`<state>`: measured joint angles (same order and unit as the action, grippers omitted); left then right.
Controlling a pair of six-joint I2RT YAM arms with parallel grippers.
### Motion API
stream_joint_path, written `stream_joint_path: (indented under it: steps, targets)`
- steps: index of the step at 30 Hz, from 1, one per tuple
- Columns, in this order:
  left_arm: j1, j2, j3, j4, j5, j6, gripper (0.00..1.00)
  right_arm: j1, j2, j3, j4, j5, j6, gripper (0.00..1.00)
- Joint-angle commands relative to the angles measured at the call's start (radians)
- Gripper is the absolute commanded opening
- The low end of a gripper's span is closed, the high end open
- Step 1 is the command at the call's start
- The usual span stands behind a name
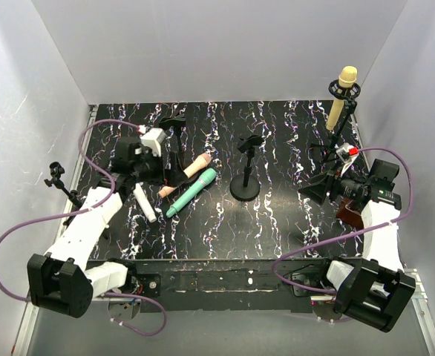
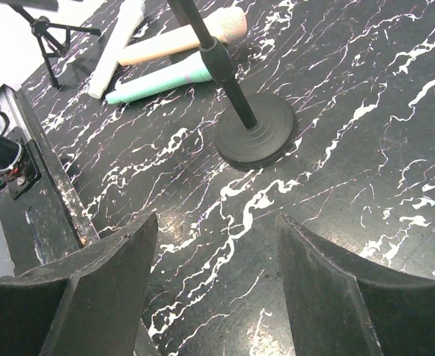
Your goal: Attach the microphones to the stand
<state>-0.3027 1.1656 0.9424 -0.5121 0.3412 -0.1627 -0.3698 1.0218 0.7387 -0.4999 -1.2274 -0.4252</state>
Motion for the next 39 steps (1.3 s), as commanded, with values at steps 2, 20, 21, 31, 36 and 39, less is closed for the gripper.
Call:
stream_joint_path:
  steps: [2,20,21,31,36,39]
  targets:
    - [0.093,-0.057,-0.004,0.086,0.312,-0.061,0.98,0.002,0.011,0.041,-0.022,-0.03,-0.04,0.72]
    - [0.249,-0.037,0.07,-0.032,0.106,-0.121,0.97,0.002,0.044,0.059,-0.086,-0.057,-0.11,0.72]
    - [0.249,-0.035,0.096,-0.078,0.049,-0.136,0.96,0.005,0.047,0.059,-0.086,-0.058,-0.11,0.72]
    - [0.246,-0.09,0.225,-0.281,-0.255,-0.178,0.96,0.003,0.1,0.068,-0.144,-0.053,-0.173,0.71]
    - [0.228,-0.11,0.341,-0.353,-0.387,-0.141,0.96,0.026,0.104,0.103,-0.256,-0.058,-0.262,0.71]
    - [0.226,-0.136,0.403,-0.388,-0.487,-0.13,0.98,0.066,0.148,0.223,-0.483,0.014,-0.446,0.72]
